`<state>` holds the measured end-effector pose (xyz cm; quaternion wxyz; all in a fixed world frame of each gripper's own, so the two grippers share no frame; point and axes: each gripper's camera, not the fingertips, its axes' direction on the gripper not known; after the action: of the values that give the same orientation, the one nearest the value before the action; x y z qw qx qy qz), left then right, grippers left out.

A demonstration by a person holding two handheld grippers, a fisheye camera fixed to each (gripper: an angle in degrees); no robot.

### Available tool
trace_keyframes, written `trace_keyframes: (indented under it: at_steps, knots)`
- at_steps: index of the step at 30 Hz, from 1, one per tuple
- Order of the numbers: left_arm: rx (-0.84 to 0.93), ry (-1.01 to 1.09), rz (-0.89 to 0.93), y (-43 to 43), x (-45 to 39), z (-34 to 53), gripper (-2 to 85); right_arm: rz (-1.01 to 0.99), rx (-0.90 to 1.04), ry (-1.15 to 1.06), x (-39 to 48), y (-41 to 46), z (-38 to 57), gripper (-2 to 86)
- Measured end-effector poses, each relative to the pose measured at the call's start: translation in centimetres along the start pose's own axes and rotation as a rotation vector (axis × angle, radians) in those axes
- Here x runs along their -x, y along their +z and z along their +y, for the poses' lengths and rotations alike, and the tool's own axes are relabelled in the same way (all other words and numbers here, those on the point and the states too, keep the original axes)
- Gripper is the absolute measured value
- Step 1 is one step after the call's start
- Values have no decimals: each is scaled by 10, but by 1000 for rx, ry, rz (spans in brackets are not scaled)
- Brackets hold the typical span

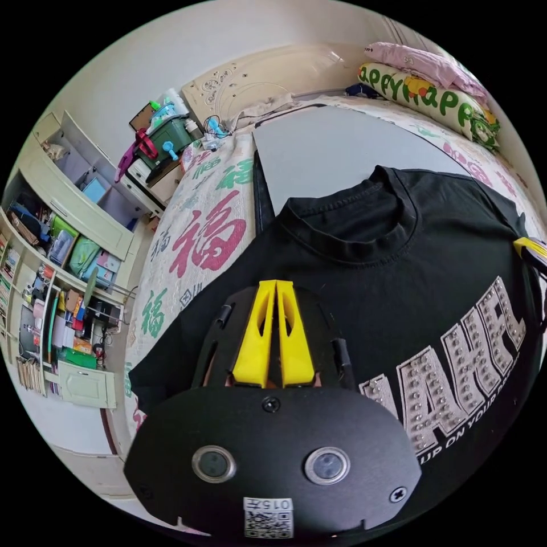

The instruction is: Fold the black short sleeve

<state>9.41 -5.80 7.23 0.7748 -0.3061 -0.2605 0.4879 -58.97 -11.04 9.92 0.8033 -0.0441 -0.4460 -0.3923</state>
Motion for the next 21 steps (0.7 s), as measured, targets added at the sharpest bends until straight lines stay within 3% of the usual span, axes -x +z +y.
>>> trace_keyframes:
  at_steps: [4, 8, 11, 15, 21]
  knots:
    - [-173, -68, 79, -59, 32, 63, 4, -94, 1, -94, -27, -41, 75, 45]
    - [-359, -98, 232, -154, 70, 196, 16, -377, -76, -122, -96, -126, 226, 52]
    - [-253, -172, 303, -195, 109, 292, 43, -546, -55, -54, -143, -159, 334, 64]
    - [-46, -349, 412, -223, 154, 421, 80, -485, 98, 68, -175, -170, 442, 105]
    - [-33, -471, 514, -259, 153, 534, 108, -581, 62, 186, -205, -167, 504, 136]
